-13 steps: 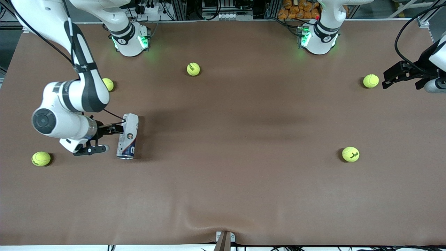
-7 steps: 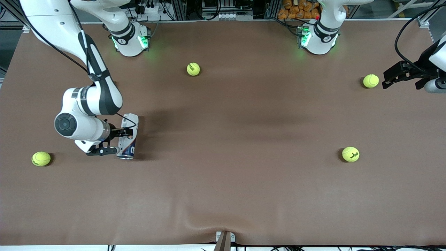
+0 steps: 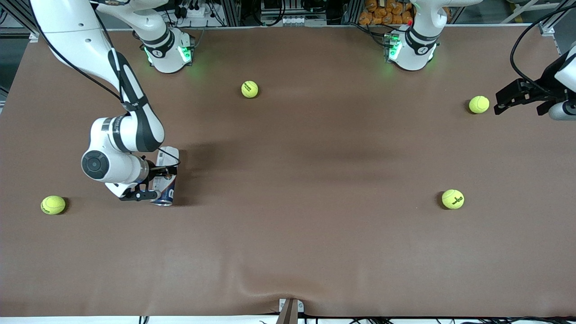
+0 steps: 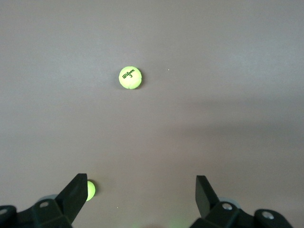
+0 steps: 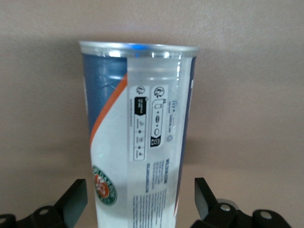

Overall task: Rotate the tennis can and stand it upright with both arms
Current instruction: 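Close the right gripper around the can body and lift it, then carry the can to the table middle, lay it down, open the right gripper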

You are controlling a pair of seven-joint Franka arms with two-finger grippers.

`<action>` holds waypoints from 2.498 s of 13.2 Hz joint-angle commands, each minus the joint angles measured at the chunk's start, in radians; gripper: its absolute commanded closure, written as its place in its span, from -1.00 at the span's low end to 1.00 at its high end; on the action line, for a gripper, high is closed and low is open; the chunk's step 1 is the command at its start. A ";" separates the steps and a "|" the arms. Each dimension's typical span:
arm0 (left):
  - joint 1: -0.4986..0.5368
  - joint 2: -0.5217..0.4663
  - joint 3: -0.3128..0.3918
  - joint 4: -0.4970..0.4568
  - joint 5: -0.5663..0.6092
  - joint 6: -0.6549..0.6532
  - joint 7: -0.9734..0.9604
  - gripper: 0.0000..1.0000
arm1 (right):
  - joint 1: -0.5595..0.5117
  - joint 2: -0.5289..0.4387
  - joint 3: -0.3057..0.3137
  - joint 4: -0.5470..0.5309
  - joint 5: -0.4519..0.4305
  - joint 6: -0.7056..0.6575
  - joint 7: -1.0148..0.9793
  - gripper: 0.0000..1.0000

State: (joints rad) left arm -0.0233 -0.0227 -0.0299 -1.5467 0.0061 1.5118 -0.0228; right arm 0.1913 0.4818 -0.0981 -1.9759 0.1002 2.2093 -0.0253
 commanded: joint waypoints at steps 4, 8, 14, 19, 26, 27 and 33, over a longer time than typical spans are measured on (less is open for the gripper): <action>0.008 0.000 -0.005 0.010 0.003 -0.013 0.004 -1.00 | 0.013 0.021 -0.003 -0.014 0.019 0.035 0.010 -1.00; 0.006 0.000 -0.005 0.010 0.003 -0.012 0.001 -1.00 | 0.013 0.032 -0.003 -0.005 0.021 0.046 0.010 -0.82; 0.006 0.000 -0.005 0.010 0.003 -0.012 0.003 -1.00 | 0.039 0.035 -0.003 0.015 0.019 0.043 0.008 -0.60; 0.008 0.000 -0.005 0.010 0.003 -0.012 0.006 -1.00 | 0.173 0.031 -0.005 0.124 0.007 -0.006 0.005 -0.59; 0.011 0.001 -0.004 0.011 0.000 -0.010 0.004 -1.00 | 0.508 0.055 -0.003 0.210 -0.291 -0.014 -0.010 -0.59; 0.011 0.001 -0.004 0.010 0.000 -0.012 0.004 -1.00 | 0.534 0.066 -0.003 0.221 -0.330 -0.014 -0.013 -0.63; 0.011 0.007 -0.004 0.008 -0.002 -0.012 0.004 -1.00 | 0.761 0.205 -0.003 0.385 -0.466 -0.014 -0.177 -0.59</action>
State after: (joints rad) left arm -0.0203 -0.0203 -0.0286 -1.5472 0.0061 1.5118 -0.0228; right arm 0.9104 0.6096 -0.0866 -1.6783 -0.2907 2.2067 -0.1250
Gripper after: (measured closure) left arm 0.000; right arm 0.198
